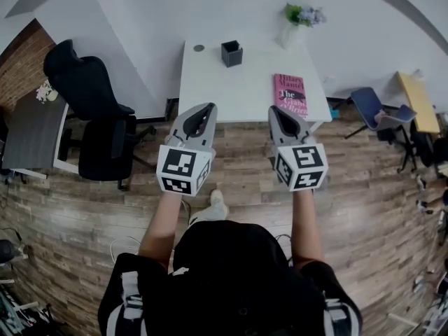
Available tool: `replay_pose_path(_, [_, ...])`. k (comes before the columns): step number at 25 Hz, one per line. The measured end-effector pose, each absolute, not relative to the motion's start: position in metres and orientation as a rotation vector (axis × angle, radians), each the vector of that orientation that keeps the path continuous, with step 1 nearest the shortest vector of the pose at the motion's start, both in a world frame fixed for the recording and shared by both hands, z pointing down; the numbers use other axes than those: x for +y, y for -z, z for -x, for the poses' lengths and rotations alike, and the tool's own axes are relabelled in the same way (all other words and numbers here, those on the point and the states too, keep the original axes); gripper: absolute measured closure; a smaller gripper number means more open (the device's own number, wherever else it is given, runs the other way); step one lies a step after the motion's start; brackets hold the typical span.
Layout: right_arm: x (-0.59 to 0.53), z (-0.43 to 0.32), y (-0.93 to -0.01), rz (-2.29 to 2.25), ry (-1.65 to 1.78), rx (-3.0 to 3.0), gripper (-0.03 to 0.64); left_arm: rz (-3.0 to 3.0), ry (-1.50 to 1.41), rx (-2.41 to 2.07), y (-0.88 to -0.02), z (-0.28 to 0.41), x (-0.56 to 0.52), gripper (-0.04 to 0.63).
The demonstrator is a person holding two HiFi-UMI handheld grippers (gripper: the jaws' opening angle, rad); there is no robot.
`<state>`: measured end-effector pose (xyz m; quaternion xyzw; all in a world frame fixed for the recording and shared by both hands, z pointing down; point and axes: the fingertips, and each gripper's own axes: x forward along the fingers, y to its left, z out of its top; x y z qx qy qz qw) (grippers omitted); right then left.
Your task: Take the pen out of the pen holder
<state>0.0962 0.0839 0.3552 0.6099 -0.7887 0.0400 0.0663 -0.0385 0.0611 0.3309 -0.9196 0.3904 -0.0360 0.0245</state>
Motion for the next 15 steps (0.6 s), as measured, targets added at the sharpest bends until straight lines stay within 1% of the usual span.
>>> replay_pose_path(15, [-0.053, -0.074, -0.359, -1.854, -0.162, -2.314, 0.583, 2.907, 0.11, 1.165, -0.335, 0.059, -0.08, 0.575])
